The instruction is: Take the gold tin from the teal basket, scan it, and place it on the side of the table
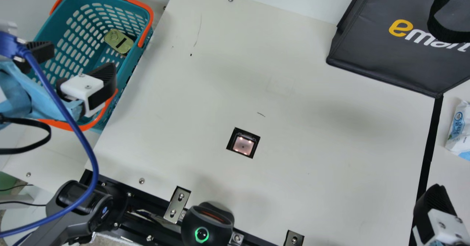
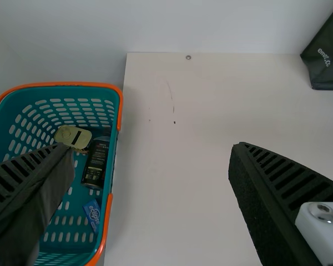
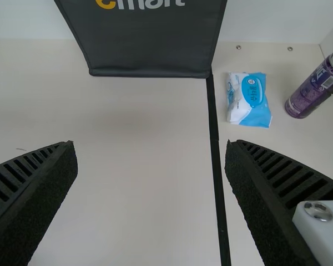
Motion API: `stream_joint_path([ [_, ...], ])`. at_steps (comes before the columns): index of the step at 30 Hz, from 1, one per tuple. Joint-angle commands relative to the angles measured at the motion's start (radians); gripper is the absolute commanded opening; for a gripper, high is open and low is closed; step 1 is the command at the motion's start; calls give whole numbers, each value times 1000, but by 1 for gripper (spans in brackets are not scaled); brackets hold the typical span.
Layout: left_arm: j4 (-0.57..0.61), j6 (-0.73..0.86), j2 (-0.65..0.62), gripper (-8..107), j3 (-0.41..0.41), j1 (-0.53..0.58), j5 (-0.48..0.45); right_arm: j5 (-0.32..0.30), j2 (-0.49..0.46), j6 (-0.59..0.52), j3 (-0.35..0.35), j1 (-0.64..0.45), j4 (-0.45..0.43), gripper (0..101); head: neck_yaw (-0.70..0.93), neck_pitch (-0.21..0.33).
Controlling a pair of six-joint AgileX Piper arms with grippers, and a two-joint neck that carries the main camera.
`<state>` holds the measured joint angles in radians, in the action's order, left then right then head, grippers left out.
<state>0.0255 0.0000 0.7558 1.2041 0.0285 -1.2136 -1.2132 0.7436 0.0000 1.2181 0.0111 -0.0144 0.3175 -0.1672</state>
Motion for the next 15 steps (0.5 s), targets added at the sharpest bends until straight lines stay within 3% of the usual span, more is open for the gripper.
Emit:
stream_joint_path([
  [1, 0, 0, 0, 90, 0, 0, 0, 0, 0, 0, 0, 0, 0, 95, 4, 29],
  [8, -4, -4, 3, 90, 0, -6, 1, 0, 0, 0, 0, 0, 0, 95, 4, 29],
  [15, -37, -61, 23, 90, -1, -83, 14, 0, 0, 0, 0, 0, 0, 95, 4, 29],
])
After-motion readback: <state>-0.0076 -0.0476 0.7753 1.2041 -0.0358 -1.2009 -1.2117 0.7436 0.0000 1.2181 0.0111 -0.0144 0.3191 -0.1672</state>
